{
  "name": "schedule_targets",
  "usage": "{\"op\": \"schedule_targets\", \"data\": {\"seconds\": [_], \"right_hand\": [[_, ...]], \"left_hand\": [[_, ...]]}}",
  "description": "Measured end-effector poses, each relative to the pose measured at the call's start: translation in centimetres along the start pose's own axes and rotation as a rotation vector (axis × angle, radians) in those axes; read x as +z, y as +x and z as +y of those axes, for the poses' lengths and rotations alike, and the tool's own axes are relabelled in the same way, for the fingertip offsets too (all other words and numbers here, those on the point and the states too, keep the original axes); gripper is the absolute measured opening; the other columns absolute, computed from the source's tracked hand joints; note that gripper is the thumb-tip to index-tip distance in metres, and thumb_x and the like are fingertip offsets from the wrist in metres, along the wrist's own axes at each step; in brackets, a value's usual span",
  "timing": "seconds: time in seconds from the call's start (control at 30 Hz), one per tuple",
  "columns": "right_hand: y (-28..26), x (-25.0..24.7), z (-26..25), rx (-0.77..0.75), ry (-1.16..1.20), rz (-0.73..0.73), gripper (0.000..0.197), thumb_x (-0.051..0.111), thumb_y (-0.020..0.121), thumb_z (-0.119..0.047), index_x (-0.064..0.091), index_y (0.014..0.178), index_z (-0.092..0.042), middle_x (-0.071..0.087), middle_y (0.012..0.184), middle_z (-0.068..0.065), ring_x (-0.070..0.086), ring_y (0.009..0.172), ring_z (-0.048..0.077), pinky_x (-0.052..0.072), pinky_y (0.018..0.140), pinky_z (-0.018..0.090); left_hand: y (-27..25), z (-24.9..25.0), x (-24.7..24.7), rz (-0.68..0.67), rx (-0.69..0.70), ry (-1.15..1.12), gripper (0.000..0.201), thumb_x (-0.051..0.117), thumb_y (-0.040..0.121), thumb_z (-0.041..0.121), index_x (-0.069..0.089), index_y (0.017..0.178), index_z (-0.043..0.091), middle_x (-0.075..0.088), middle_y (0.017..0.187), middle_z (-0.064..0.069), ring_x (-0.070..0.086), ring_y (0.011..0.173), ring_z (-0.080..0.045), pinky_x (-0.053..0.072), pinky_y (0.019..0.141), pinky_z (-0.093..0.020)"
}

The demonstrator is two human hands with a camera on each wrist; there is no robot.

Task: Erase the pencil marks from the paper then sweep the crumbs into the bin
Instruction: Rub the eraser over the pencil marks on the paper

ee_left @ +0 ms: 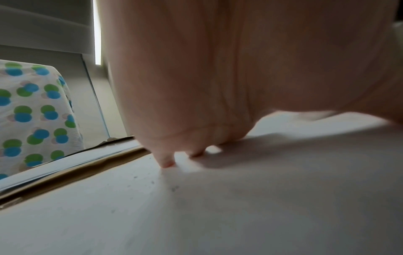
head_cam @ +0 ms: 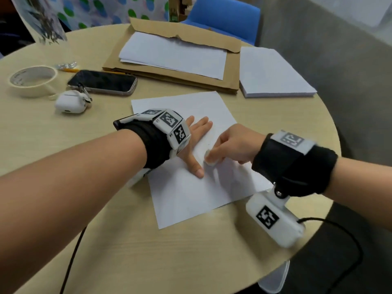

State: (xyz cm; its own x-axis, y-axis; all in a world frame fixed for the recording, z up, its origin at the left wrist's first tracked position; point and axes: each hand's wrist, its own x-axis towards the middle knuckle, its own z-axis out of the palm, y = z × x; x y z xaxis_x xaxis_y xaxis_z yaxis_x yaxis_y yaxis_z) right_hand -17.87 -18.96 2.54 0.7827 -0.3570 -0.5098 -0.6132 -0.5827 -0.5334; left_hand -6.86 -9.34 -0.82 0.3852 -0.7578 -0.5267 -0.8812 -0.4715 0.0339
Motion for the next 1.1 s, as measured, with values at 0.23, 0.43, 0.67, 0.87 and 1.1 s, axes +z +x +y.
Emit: {"op": "schedule_targets", "data": {"seconds": [0.23,0.43,0.67,0.87,1.1], "right_hand": [[2.5,-1.8,-1.5,0.023,0.06,0.241,0.023,0.076,0.068,-0.021,0.069,0.086,-0.008,0.059,0.07,0.004,0.042,0.049,0.014,0.03,0.043,0.02],[-1.4,-0.1,1.4,-0.106,-0.061,-0.044,0.015,0.078,0.069,-0.023,0.065,0.065,-0.019,0.059,0.057,-0.011,0.048,0.053,0.002,0.038,0.047,0.013],[-0.7,-1.8,0.4,-0.032,-0.149,-0.118,0.011,0.079,0.069,-0.028,0.069,0.066,-0.025,0.058,0.057,-0.013,0.045,0.061,0.007,0.037,0.056,0.02],[2.9,-2.9,-1.1,-0.025,0.009,0.162,0.025,0.076,0.073,-0.023,0.072,0.094,-0.011,0.057,0.066,-0.002,0.045,0.055,0.011,0.035,0.048,0.021],[0.8,-2.7,0.7,-0.006,-0.146,-0.07,0.013,0.077,0.071,-0.031,0.065,0.07,-0.028,0.059,0.073,-0.008,0.048,0.072,0.011,0.039,0.058,0.021]], "left_hand": [[-0.2,0.0,-0.1,0.032,0.023,-0.015,0.134,0.072,0.059,0.064,-0.02,0.147,0.021,-0.021,0.156,0.0,-0.014,0.144,-0.03,0.001,0.115,-0.05],[0.0,0.0,-0.1,-0.012,0.0,0.004,0.135,0.069,0.06,0.067,-0.025,0.145,0.02,-0.027,0.154,0.002,-0.018,0.143,-0.028,-0.001,0.115,-0.049],[-0.1,0.0,0.0,0.0,0.007,-0.01,0.135,0.07,0.06,0.065,-0.024,0.145,0.02,-0.026,0.154,0.003,-0.018,0.144,-0.028,-0.002,0.115,-0.049],[-0.3,-0.1,0.0,0.039,0.02,-0.035,0.134,0.073,0.059,0.063,-0.019,0.147,0.02,-0.02,0.156,0.001,-0.014,0.144,-0.029,0.001,0.115,-0.049],[-0.3,0.1,-0.1,0.003,0.004,-0.01,0.134,0.072,0.061,0.063,-0.023,0.146,0.019,-0.025,0.155,0.001,-0.017,0.144,-0.029,0.0,0.115,-0.048]]}}
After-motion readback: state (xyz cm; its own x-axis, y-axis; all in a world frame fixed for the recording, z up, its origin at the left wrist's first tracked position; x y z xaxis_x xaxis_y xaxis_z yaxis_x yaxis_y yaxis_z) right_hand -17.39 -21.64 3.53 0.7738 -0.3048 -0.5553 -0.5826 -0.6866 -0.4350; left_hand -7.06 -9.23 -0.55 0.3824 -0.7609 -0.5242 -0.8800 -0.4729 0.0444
